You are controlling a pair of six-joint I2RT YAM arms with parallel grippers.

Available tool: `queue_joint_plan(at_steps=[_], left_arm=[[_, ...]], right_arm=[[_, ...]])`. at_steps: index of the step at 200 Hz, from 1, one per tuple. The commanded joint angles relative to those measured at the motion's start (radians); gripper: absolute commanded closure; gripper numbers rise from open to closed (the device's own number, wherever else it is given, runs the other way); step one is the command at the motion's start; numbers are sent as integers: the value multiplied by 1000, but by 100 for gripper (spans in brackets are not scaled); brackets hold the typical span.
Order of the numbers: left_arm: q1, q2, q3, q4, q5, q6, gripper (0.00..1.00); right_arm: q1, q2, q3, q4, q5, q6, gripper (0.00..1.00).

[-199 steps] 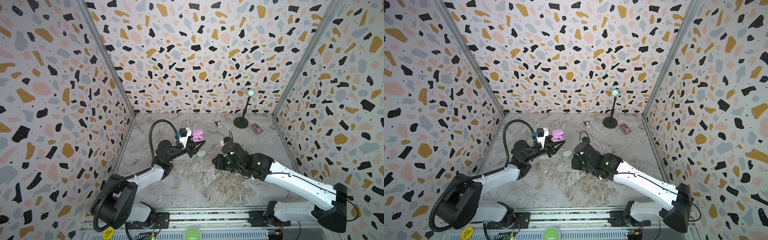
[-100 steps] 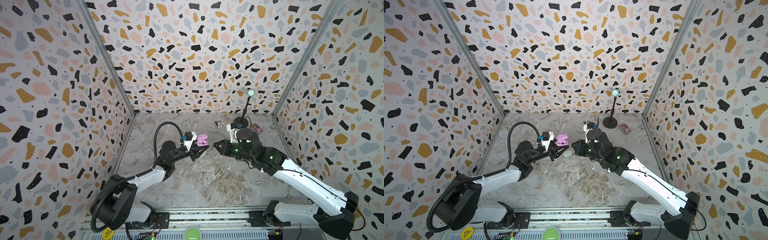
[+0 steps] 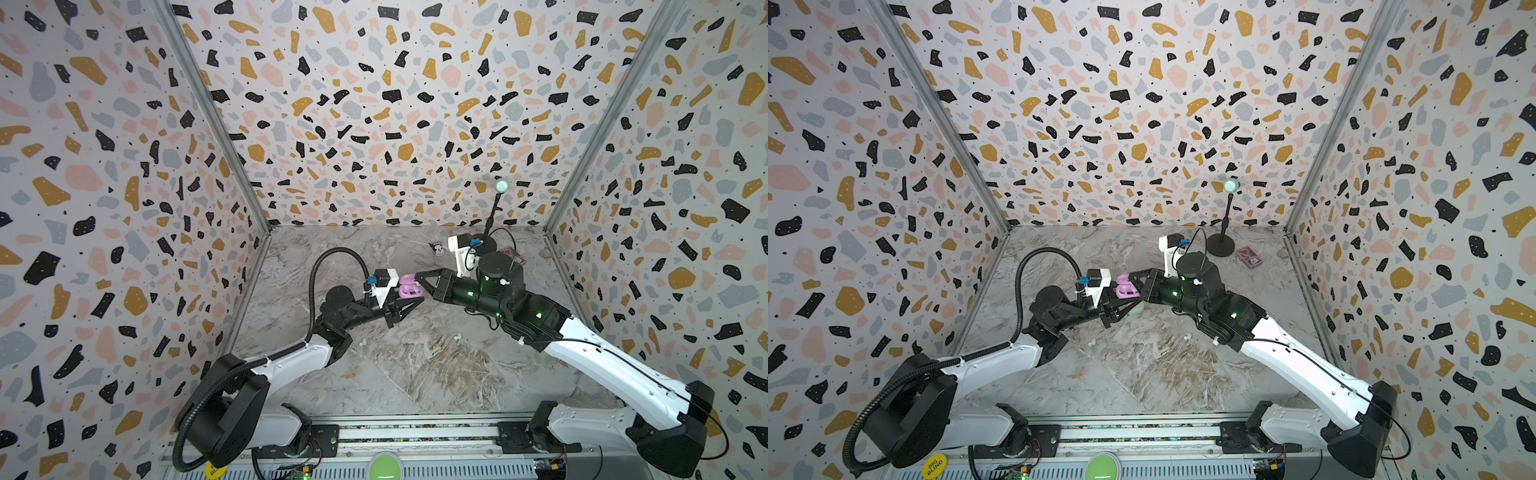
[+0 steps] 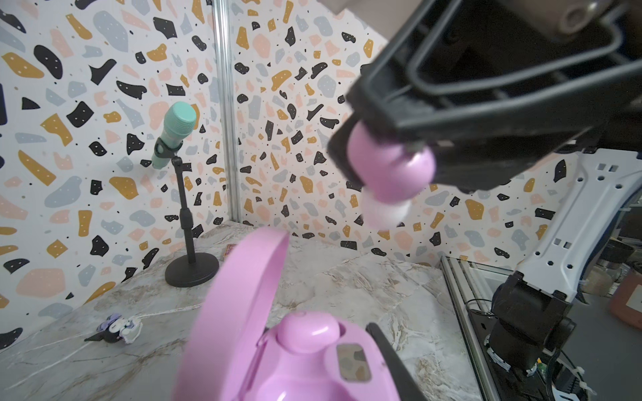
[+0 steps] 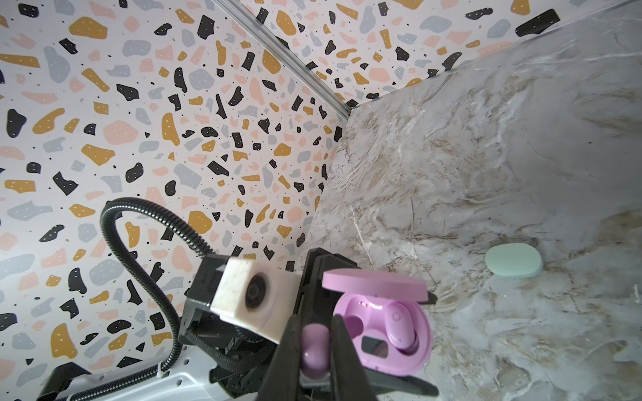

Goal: Insert the wireless bluetooth earbuds into the charging case
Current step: 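Lift the pink earbud with the right gripper toward the case in the left gripper, then press the pink earbud into the empty slot of the open case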

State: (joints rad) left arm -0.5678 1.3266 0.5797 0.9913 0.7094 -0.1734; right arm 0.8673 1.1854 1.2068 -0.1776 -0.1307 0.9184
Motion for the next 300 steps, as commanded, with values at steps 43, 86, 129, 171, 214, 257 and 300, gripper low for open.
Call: queue_joint_plan(at_steps=[43, 86, 129, 171, 214, 257, 300], left_arm=[[-9, -35, -20, 141, 29, -45, 100], [-9, -30, -20, 177, 29, -73, 100], [-9, -31, -18, 199, 28, -88, 100], [-9, -30, -17, 199, 28, -89, 100], [-9, -32, -17, 201, 28, -90, 100], [-9, -37, -20, 203, 25, -89, 100], [-9, -37, -20, 203, 24, -89, 100]], right_arm=[[22, 20, -10, 87, -28, 14, 93], [34, 31, -14, 97, -28, 22, 92], [43, 36, -23, 108, -20, 26, 92], [49, 44, -24, 126, -31, 33, 92], [63, 48, -29, 122, -34, 37, 92], [66, 40, -39, 76, -20, 38, 91], [66, 26, -29, 38, 15, 31, 82]])
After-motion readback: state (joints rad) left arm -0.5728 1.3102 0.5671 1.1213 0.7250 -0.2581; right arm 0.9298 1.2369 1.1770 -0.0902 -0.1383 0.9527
